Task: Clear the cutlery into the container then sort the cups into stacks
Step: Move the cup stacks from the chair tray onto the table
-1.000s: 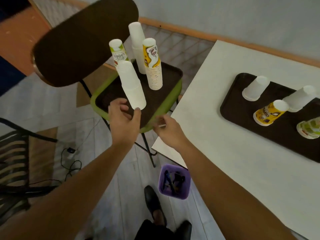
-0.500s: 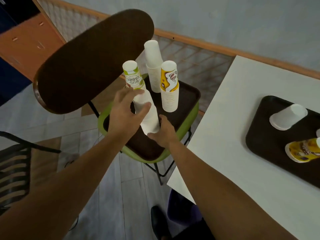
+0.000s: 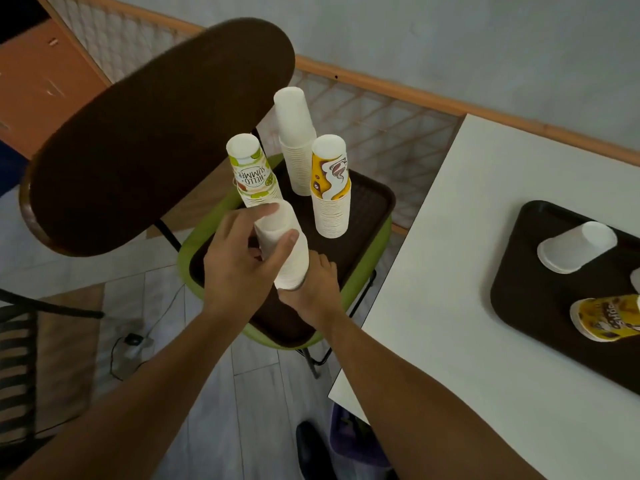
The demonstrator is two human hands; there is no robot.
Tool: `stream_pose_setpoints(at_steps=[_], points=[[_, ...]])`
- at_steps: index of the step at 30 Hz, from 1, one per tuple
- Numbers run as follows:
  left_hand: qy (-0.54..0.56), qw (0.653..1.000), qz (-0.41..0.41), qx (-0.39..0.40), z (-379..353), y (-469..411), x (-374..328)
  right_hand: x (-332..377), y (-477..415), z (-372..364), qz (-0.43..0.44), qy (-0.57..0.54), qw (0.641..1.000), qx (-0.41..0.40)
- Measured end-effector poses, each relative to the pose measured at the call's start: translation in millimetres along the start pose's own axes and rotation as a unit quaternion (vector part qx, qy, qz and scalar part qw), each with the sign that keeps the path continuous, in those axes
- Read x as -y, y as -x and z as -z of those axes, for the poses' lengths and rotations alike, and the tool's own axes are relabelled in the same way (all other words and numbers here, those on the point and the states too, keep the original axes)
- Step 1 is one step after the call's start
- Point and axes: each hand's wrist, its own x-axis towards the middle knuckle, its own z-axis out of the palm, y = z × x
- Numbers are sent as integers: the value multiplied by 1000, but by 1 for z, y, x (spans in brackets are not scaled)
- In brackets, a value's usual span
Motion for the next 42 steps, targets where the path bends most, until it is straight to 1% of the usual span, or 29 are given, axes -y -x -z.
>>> stream_pose_setpoints(at_steps=[5, 6, 9, 10, 13, 16, 20, 23, 27, 30, 34, 37, 42], points=[[4, 1000, -28, -3, 11, 6, -20, 3, 12, 17, -22, -67, 997, 18], [3, 999, -39, 0, 14, 7, -25, 5, 15, 22, -15, -67, 998, 5], [11, 995, -96, 7, 19, 4, -46, 6, 25, 39, 23, -73, 994, -73], [20, 993, -115, 11, 19, 2, -55, 6, 27, 48, 29, -79, 993, -82], [48, 987, -149, 22, 13, -6, -86, 0, 28, 86, -9, -110, 992, -65], [69, 980, -182, 28, -3, -20, -124, -21, 19, 124, -24, -133, 988, -80], [97, 971, -214, 50, -35, -40, -181, -47, 6, 196, -51, -111, 988, -98], [115, 961, -244, 65, -66, -57, -231, -70, -7, 259, -76, -93, 985, -125], [153, 944, -270, 112, -118, -80, -309, -114, -27, 346, -116, -62, 977, -170], [164, 932, -286, 148, -165, -91, -370, -156, -37, 414, -148, -53, 971, -182], [174, 928, -253, 212, -238, -96, -450, -227, -46, 494, -197, -40, 962, -186], [196, 916, -230, 262, -296, -93, -499, -288, -49, 538, -241, -46, 951, -187], [188, 906, -217, 311, -399, -78, -541, -385, -41, 578, -285, -48, 937, -195]])
